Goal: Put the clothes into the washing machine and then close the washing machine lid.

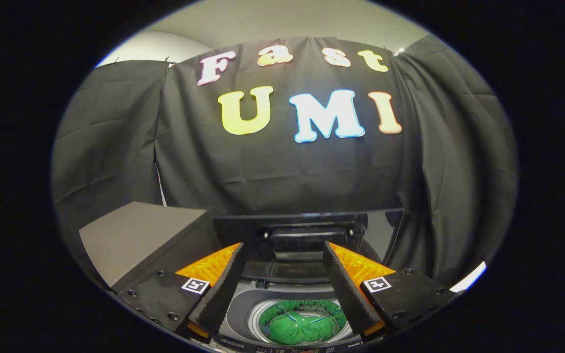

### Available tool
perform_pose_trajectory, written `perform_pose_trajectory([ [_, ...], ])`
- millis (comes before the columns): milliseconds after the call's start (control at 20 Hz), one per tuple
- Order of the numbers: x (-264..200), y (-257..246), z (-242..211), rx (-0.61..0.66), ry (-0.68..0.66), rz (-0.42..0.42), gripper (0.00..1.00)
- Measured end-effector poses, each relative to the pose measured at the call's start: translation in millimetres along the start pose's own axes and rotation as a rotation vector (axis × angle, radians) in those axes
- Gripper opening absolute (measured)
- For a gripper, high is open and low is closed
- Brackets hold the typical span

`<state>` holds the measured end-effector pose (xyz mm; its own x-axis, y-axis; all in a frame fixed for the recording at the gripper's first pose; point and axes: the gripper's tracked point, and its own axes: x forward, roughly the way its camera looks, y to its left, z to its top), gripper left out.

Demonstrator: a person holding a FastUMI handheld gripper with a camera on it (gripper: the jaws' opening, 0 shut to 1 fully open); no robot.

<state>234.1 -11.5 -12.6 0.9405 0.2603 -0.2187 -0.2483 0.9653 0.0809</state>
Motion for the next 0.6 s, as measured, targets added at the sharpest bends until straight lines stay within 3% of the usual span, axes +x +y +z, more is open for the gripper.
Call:
perform_pose_trajectory([
  [600,86.5,-7.3,59.8,0.013,-0.108,-0.019,0.98],
])
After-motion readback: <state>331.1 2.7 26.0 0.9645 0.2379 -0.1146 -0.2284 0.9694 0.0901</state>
